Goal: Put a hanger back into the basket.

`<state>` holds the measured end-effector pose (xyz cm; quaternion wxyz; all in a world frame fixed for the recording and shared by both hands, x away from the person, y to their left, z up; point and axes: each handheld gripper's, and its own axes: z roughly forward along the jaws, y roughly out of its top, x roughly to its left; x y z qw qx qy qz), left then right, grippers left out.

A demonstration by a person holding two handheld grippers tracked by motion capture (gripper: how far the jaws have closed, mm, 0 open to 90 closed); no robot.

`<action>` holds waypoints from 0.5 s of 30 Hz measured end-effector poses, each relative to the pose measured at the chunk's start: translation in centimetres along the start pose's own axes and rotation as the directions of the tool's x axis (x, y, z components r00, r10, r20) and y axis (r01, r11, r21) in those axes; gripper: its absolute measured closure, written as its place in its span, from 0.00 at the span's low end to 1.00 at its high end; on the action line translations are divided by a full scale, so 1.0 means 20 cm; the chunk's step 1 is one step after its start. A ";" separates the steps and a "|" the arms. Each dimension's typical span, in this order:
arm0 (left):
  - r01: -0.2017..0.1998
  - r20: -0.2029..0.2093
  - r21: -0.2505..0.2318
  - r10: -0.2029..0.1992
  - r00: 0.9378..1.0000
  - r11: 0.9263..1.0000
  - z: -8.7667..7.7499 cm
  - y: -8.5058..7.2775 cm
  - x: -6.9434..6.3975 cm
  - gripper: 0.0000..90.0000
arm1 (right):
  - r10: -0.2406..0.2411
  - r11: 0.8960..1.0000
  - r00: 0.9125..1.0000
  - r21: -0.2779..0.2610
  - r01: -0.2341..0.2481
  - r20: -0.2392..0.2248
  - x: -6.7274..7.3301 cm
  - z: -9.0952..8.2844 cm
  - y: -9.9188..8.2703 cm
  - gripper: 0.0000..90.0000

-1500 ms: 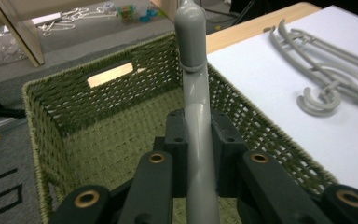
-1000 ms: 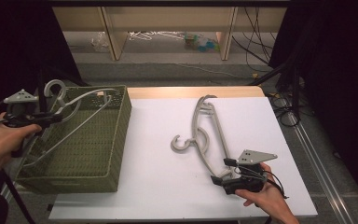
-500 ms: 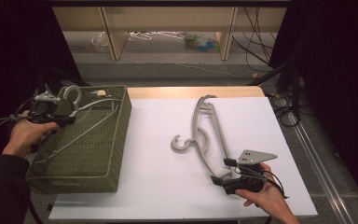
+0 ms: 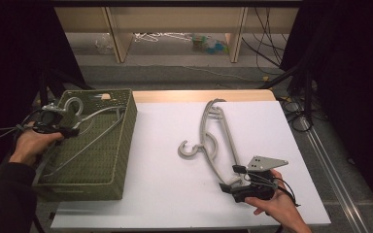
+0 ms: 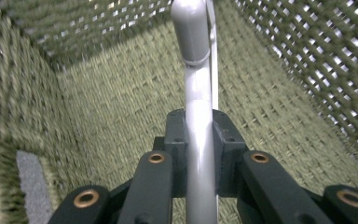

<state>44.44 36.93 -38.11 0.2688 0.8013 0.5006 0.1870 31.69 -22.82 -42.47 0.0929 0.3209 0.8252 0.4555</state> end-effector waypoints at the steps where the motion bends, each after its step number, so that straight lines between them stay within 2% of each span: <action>1: 0.009 0.000 0.027 -0.009 1.000 1.000 0.01 -0.02 0.00 0.87 | -0.003 1.000 1.000 -0.003 0.003 0.000 0.00 0.00 0.00 0.23; 2: 0.009 0.000 0.027 -0.009 1.000 1.000 0.01 -0.02 0.00 0.87 | -0.005 1.000 1.000 -0.002 0.005 0.001 0.00 0.00 0.00 0.23; 5: 0.050 0.005 0.057 -0.050 0.999 0.997 0.04 -0.05 0.04 0.86 | -0.006 1.000 1.000 -0.002 0.006 0.000 0.00 0.00 0.00 0.23; 8: 0.073 -0.002 0.063 -0.073 0.997 0.995 0.06 -0.06 0.04 0.85 | -0.006 1.000 1.000 -0.003 0.006 0.001 0.00 0.00 0.00 0.23; 15: 0.098 -0.030 0.083 -0.096 0.995 0.992 0.09 -0.10 0.06 0.82 | -0.007 1.000 1.000 -0.002 0.007 -0.002 -0.01 0.00 0.00 0.23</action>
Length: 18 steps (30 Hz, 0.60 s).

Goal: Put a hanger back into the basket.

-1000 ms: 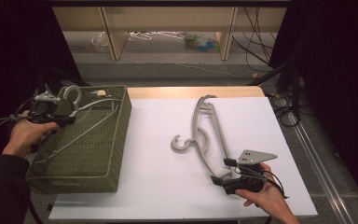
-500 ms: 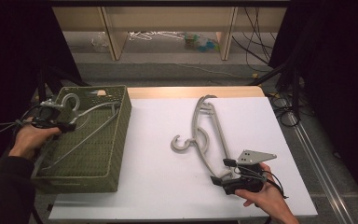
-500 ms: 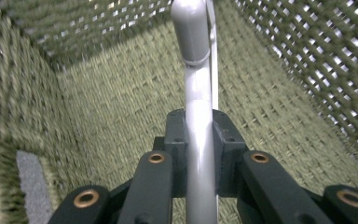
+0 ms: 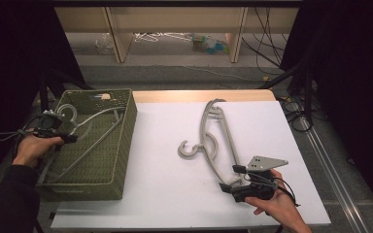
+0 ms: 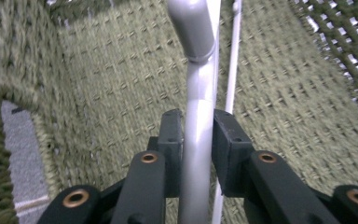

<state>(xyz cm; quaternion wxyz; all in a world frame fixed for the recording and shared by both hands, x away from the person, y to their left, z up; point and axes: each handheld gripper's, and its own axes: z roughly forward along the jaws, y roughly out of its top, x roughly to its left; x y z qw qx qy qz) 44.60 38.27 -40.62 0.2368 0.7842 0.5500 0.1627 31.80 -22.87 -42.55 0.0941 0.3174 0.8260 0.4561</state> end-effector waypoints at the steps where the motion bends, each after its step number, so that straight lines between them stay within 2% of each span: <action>1: 0.023 -0.037 -0.007 -0.023 0.999 1.000 0.00 0.00 0.01 0.80 | 0.005 1.000 1.000 0.002 -0.005 -0.002 0.00 0.00 0.00 0.23; 2: 0.023 -0.037 -0.007 -0.023 0.999 1.000 0.00 0.00 0.01 0.77 | 0.005 1.000 1.000 0.002 -0.005 -0.002 0.00 0.00 0.00 0.23; 4: 0.059 -0.054 -0.044 -0.061 0.997 0.997 -0.02 0.00 0.03 0.73 | 0.007 1.000 1.000 -0.001 -0.007 0.001 0.00 0.00 0.00 0.23; 5: 0.067 -0.058 -0.068 -0.071 0.996 0.995 -0.05 0.00 0.03 0.70 | 0.008 1.000 1.000 -0.002 -0.008 0.006 0.00 0.00 0.00 0.23; 6: 0.067 -0.058 -0.068 -0.071 0.996 0.995 -0.05 0.00 0.03 0.67 | 0.008 1.000 1.000 -0.003 -0.008 0.006 0.00 0.00 0.00 0.23; 7: 0.085 -0.054 -0.099 -0.090 0.994 0.992 -0.08 0.00 0.03 0.63 | 0.009 1.000 1.000 -0.002 -0.009 0.006 0.00 0.00 0.00 0.23; 8: 0.085 -0.054 -0.099 -0.090 0.994 0.992 -0.08 0.00 0.03 0.59 | 0.009 1.000 1.000 -0.001 -0.009 0.006 0.00 0.00 0.00 0.23; 10: 0.086 -0.046 -0.144 -0.093 0.995 0.986 -0.12 0.01 0.01 0.56 | 0.010 1.000 1.000 -0.001 -0.010 0.007 0.00 0.00 0.00 0.23; 12: 0.080 -0.022 -0.193 -0.085 0.996 0.978 -0.18 0.00 -0.01 0.49 | 0.008 1.000 1.000 -0.006 -0.008 0.006 0.00 0.00 0.00 0.23; 13: 0.081 0.005 -0.234 -0.082 0.997 0.969 -0.22 -0.01 -0.04 0.46 | 0.007 1.000 1.000 -0.012 -0.007 0.009 0.00 0.00 0.00 0.23; 14: 0.081 0.005 -0.234 -0.082 0.997 0.969 -0.22 -0.01 -0.04 0.45 | 0.007 1.000 1.000 -0.013 -0.007 0.012 0.00 0.00 0.00 0.23; 15: 0.101 0.022 -0.279 -0.099 0.995 0.955 -0.24 -0.01 -0.07 0.45 | 0.007 1.000 1.000 -0.013 -0.007 0.012 0.00 0.00 0.00 0.23; 16: 0.106 0.038 -0.305 -0.099 0.994 0.946 -0.26 -0.02 -0.09 0.44 | 0.008 1.000 1.000 -0.015 -0.008 0.013 -0.01 0.00 0.00 0.23; 17: 0.111 0.049 -0.320 -0.101 0.994 0.941 -0.28 -0.02 -0.11 0.42 | 0.010 1.000 1.000 -0.017 -0.009 0.012 -0.01 0.00 0.00 0.22; 18: 0.109 0.056 -0.328 -0.096 0.994 0.938 -0.29 -0.03 -0.13 0.42 | 0.010 1.000 1.000 -0.017 -0.010 0.013 -0.01 0.00 0.00 0.22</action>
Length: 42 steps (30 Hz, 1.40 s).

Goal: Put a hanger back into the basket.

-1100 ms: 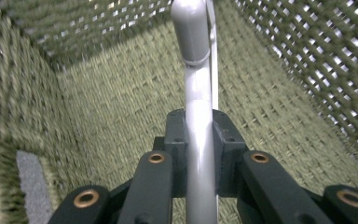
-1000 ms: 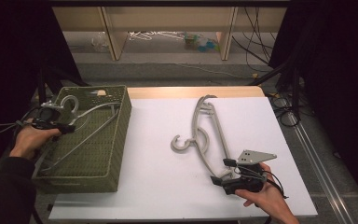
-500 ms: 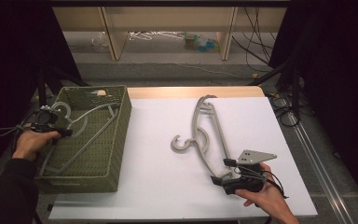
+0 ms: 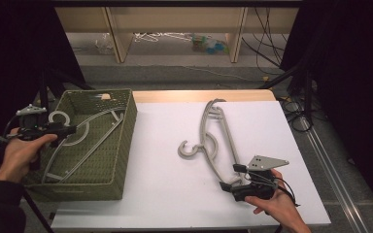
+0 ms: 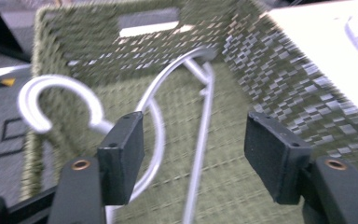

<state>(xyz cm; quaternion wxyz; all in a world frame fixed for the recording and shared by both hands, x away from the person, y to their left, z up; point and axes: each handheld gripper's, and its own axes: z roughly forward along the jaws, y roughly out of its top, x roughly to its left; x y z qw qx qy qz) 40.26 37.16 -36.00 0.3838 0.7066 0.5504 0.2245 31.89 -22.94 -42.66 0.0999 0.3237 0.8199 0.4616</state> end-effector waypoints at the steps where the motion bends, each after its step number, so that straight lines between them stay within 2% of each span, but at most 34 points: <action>1: 0.003 0.008 -0.017 -0.003 1.000 1.000 -0.01 0.00 -0.02 0.39 | 0.000 1.000 1.000 -0.002 0.000 -0.005 0.00 0.00 0.00 0.23; 2: 0.001 0.014 -0.029 -0.001 1.000 1.000 -0.02 -0.01 -0.04 0.39 | 0.000 1.000 1.000 -0.002 0.000 -0.005 0.00 0.00 0.00 0.23; 3: 0.002 0.038 -0.051 0.000 0.999 0.999 -0.04 -0.02 -0.08 0.39 | 0.000 1.000 1.000 -0.005 0.000 0.002 0.00 0.00 0.00 0.22; 4: 0.002 0.038 -0.051 0.000 0.999 0.999 -0.04 -0.02 -0.08 0.38 | 0.000 1.000 1.000 -0.006 0.000 0.003 0.00 0.00 0.00 0.22; 5: 0.000 0.062 -0.071 0.004 0.998 0.997 -0.05 -0.04 -0.14 0.37 | 0.000 1.000 1.000 -0.008 0.000 0.004 0.00 0.00 0.00 0.22; 6: 0.000 0.062 -0.071 0.004 0.998 0.997 -0.05 -0.04 -0.14 0.36 | 0.000 1.000 1.000 -0.008 0.000 0.004 0.00 0.00 0.00 0.22; 7: -0.010 0.085 -0.091 0.017 0.996 0.996 -0.07 -0.05 -0.20 0.35 | 0.000 1.000 1.000 -0.013 0.000 0.001 0.00 0.00 0.00 0.22; 8: -0.010 0.085 -0.091 0.017 0.996 0.996 -0.07 -0.05 -0.20 0.34 | 0.000 1.000 1.000 -0.013 0.000 0.001 0.00 0.00 0.00 0.22; 9: -0.010 0.103 -0.103 0.021 0.994 0.995 -0.07 -0.06 -0.23 0.34 | 0.002 1.000 1.000 -0.016 -0.002 -0.001 0.00 0.00 0.00 0.22; 10: -0.009 0.139 -0.136 0.028 0.990 0.991 -0.09 -0.08 -0.30 0.33 | 0.000 1.000 1.000 -0.019 0.000 0.006 0.00 0.00 -0.01 0.22; 11: -0.009 0.139 -0.136 0.028 0.990 0.991 -0.09 -0.08 -0.30 0.33 | 0.000 1.000 1.000 -0.019 0.000 0.006 0.00 0.00 -0.01 0.22; 13: -0.019 0.173 -0.152 0.045 0.984 0.988 -0.10 -0.09 -0.37 0.32 | 0.011 1.000 1.000 -0.018 -0.011 0.005 0.00 0.01 -0.01 0.22; 15: -0.046 0.209 -0.173 0.082 0.975 0.984 -0.11 -0.10 -0.46 0.29 | 0.010 1.000 1.000 -0.022 -0.010 0.000 0.00 0.01 -0.01 0.22; 17: -0.052 0.227 -0.189 0.095 0.969 0.981 -0.11 -0.11 -0.52 0.28 | 0.016 1.000 1.000 -0.020 -0.016 -0.013 -0.01 0.01 -0.01 0.22; 18: -0.062 0.248 -0.197 0.111 0.962 0.978 -0.10 -0.13 -0.58 0.25 | 0.010 0.999 1.000 -0.030 -0.010 -0.009 -0.01 0.01 -0.02 0.22; 19: -0.062 0.248 -0.197 0.111 0.962 0.978 -0.10 -0.13 -0.58 0.23 | 0.010 0.999 1.000 -0.030 -0.010 -0.009 -0.01 0.01 -0.02 0.22; 20: -0.080 0.268 -0.185 0.128 0.955 0.980 -0.09 -0.15 -0.63 0.22 | 0.009 0.999 1.000 -0.037 -0.010 -0.010 -0.01 0.01 -0.01 0.21; 21: -0.080 0.268 -0.185 0.128 0.955 0.980 -0.09 -0.15 -0.63 0.22 | 0.010 0.999 1.000 -0.038 -0.010 -0.009 -0.01 0.00 -0.01 0.21; 22: -0.086 0.284 -0.193 0.139 0.949 0.977 -0.08 -0.17 -0.67 0.22 | 0.010 0.999 1.000 -0.038 -0.010 -0.009 -0.01 0.00 -0.01 0.21; 23: -0.083 0.293 -0.188 0.137 0.946 0.979 -0.07 -0.18 -0.70 0.22 | 0.014 0.999 1.000 -0.038 -0.015 -0.002 -0.01 0.00 -0.01 0.21; 24: -0.113 0.307 -0.197 0.171 0.936 0.974 -0.06 -0.21 -0.75 0.22 | 0.014 0.999 1.000 -0.039 -0.014 -0.001 -0.01 0.00 -0.01 0.21; 25: -0.113 0.307 -0.197 0.171 0.936 0.974 -0.06 -0.21 -0.75 0.21 | 0.014 0.999 1.000 -0.039 -0.014 -0.001 -0.01 0.00 -0.01 0.21; 26: -0.125 0.317 -0.198 0.185 0.930 0.972 -0.06 -0.22 -0.78 0.21 | 0.015 0.999 1.000 -0.042 -0.016 -0.005 -0.01 0.00 -0.01 0.21; 27: -0.132 0.340 -0.207 0.198 0.919 0.969 -0.05 -0.24 -0.82 0.20 | 0.009 0.999 1.000 -0.051 -0.010 -0.003 -0.01 0.01 -0.01 0.21; 28: -0.132 0.340 -0.207 0.198 0.919 0.969 -0.05 -0.24 -0.82 0.21 | 0.009 0.999 1.000 -0.051 -0.010 -0.003 -0.01 0.01 -0.01 0.21; 29: -0.145 0.356 -0.219 0.217 0.909 0.965 -0.05 -0.26 -0.88 0.21 | 0.007 0.999 1.000 -0.042 -0.007 0.000 -0.01 0.01 -0.01 0.21; 30: -0.145 0.356 -0.219 0.217 0.909 0.965 -0.05 -0.26 -0.88 0.21 | 0.007 0.999 1.000 -0.042 -0.007 0.000 -0.01 0.01 -0.01 0.21; 32: -0.144 0.389 -0.233 0.227 0.893 0.962 -0.05 -0.29 -0.95 0.21 | -0.001 0.999 1.000 -0.050 0.000 -0.008 0.00 0.01 -0.01 0.21; 35: -0.167 0.404 -0.243 0.256 0.878 0.956 -0.04 -0.33 -1.01 0.21 | -0.001 0.999 1.000 -0.045 0.001 -0.001 0.00 0.01 -0.01 0.21; 36: -0.161 0.410 -0.243 0.252 0.877 0.957 -0.04 -0.34 -1.03 0.21 | 0.000 0.999 1.000 -0.043 0.000 0.001 0.00 0.01 -0.01 0.21; 37: -0.171 0.418 -0.247 0.264 0.869 0.954 -0.03 -0.35 -1.04 0.21 | 0.007 0.999 1.000 -0.043 -0.007 -0.006 0.00 0.01 -0.01 0.21; 39: -0.169 0.421 -0.252 0.265 0.868 0.953 -0.01 -0.39 -1.06 0.21 | 0.004 0.999 1.000 -0.040 -0.004 0.003 -0.01 0.02 -0.01 0.21; 41: -0.169 0.419 -0.240 0.259 0.870 0.956 -0.01 -0.41 -1.07 0.21 | 0.012 0.999 1.000 -0.035 -0.012 -0.007 0.00 0.02 -0.01 0.21; 42: -0.165 0.428 -0.239 0.257 0.867 0.957 0.00 -0.43 -1.07 0.21 | 0.005 1.000 1.000 -0.031 -0.005 0.009 0.00 0.02 -0.01 0.21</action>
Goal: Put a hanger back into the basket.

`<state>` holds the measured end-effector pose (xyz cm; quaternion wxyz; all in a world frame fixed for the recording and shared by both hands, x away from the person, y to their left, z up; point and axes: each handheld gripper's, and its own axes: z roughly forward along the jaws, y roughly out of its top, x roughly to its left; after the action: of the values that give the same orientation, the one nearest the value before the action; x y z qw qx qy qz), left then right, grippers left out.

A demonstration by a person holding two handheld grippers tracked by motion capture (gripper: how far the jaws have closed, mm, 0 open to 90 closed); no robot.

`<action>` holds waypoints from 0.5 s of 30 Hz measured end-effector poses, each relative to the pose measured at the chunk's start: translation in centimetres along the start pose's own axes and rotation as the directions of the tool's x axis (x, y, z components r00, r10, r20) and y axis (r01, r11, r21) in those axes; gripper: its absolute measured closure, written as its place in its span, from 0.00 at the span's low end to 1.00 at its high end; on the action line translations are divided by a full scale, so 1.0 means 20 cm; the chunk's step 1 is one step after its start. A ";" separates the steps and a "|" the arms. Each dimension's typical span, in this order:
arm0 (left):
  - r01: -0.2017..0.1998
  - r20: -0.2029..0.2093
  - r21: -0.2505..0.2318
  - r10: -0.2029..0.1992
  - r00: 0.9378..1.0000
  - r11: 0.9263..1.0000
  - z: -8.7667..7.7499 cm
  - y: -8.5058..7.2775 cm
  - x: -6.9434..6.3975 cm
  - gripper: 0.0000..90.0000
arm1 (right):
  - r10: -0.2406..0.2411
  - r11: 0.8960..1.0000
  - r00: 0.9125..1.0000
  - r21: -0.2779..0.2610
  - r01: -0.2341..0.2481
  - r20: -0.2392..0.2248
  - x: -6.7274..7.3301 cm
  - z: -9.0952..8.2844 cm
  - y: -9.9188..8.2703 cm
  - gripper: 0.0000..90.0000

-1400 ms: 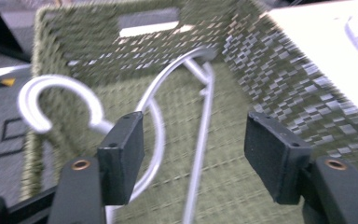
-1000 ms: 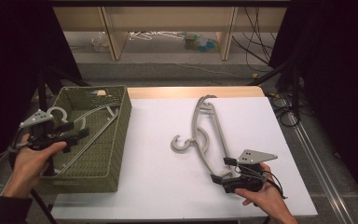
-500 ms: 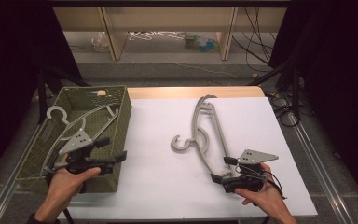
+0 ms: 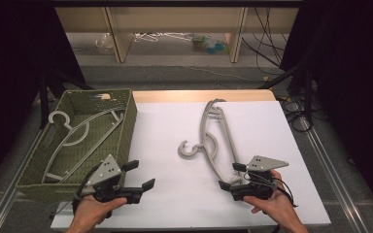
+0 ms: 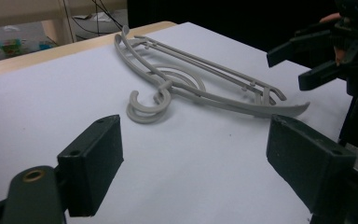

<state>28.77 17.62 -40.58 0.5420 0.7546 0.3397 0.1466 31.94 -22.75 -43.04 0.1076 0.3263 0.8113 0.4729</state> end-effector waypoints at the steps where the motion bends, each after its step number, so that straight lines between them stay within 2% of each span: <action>1: -0.002 0.000 0.004 0.002 1.000 1.000 0.00 -0.01 0.00 0.21 | 0.000 1.000 1.000 0.000 0.000 0.000 0.00 0.00 0.00 0.21; 2: 0.002 0.001 0.002 -0.002 1.000 1.000 0.01 -0.04 -0.01 0.21 | 0.005 1.000 1.000 0.007 -0.005 -0.009 0.00 0.00 0.00 0.21; 4: 0.014 0.000 0.003 -0.014 1.000 1.000 0.02 -0.08 -0.03 0.21 | 0.010 1.000 1.000 0.007 -0.010 0.004 0.00 0.01 0.00 0.21; 5: 0.003 0.001 0.018 -0.003 1.000 1.000 0.02 -0.09 -0.04 0.21 | 0.013 1.000 1.000 -0.004 -0.013 0.007 0.00 0.02 0.00 0.21; 6: 0.003 0.001 0.018 -0.003 1.000 1.000 0.02 -0.09 -0.04 0.21 | 0.013 1.000 1.000 -0.004 -0.013 0.007 0.00 0.02 0.00 0.21; 9: -0.003 0.013 0.042 0.002 1.000 0.999 0.05 -0.12 -0.07 0.21 | -0.002 1.000 0.999 0.025 0.001 0.045 0.00 0.04 0.01 0.22; 12: -0.010 0.021 0.045 0.009 1.000 0.999 0.06 -0.12 -0.07 0.21 | 0.001 0.999 0.999 0.040 -0.002 0.038 0.00 0.08 0.02 0.23; 15: -0.015 0.017 0.059 0.014 1.000 0.998 0.06 -0.13 -0.08 0.21 | -0.021 0.998 0.998 0.063 0.017 0.061 -0.01 0.11 0.03 0.23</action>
<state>27.49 16.17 -43.27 0.5210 0.7740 0.3339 0.1344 33.40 -21.11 -43.82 0.1269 0.3361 0.8250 0.4362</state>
